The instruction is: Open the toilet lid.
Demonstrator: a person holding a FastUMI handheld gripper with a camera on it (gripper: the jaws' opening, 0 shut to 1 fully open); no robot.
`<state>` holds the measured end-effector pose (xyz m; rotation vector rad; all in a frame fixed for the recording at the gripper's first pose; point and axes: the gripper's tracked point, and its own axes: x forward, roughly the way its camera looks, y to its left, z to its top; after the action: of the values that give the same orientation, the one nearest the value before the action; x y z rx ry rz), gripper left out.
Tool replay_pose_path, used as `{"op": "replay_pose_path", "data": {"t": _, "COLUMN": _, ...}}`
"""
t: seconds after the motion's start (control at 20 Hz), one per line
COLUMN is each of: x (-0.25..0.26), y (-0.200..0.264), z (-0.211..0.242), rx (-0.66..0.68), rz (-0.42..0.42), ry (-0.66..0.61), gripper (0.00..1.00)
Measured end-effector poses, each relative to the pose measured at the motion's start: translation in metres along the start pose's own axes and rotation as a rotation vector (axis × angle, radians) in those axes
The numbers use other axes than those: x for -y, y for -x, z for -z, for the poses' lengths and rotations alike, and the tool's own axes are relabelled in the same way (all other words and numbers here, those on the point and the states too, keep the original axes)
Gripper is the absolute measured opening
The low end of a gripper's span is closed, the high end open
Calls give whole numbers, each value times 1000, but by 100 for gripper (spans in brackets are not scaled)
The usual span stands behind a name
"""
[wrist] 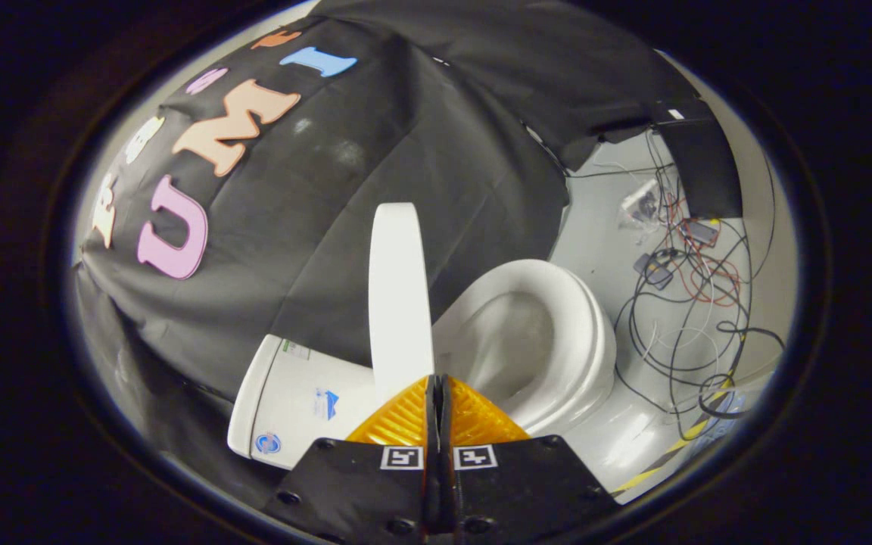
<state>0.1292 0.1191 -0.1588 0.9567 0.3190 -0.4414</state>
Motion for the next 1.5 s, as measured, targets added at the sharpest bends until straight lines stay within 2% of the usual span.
{"op": "replay_pose_path", "data": {"t": 0.5, "x": -40, "y": 10, "z": 0, "rx": 29, "rz": 21, "ry": 124, "gripper": 0}}
{"op": "replay_pose_path", "data": {"t": 1.5, "x": -117, "y": 22, "z": 15, "rx": 75, "rz": 9, "ry": 359, "gripper": 1}}
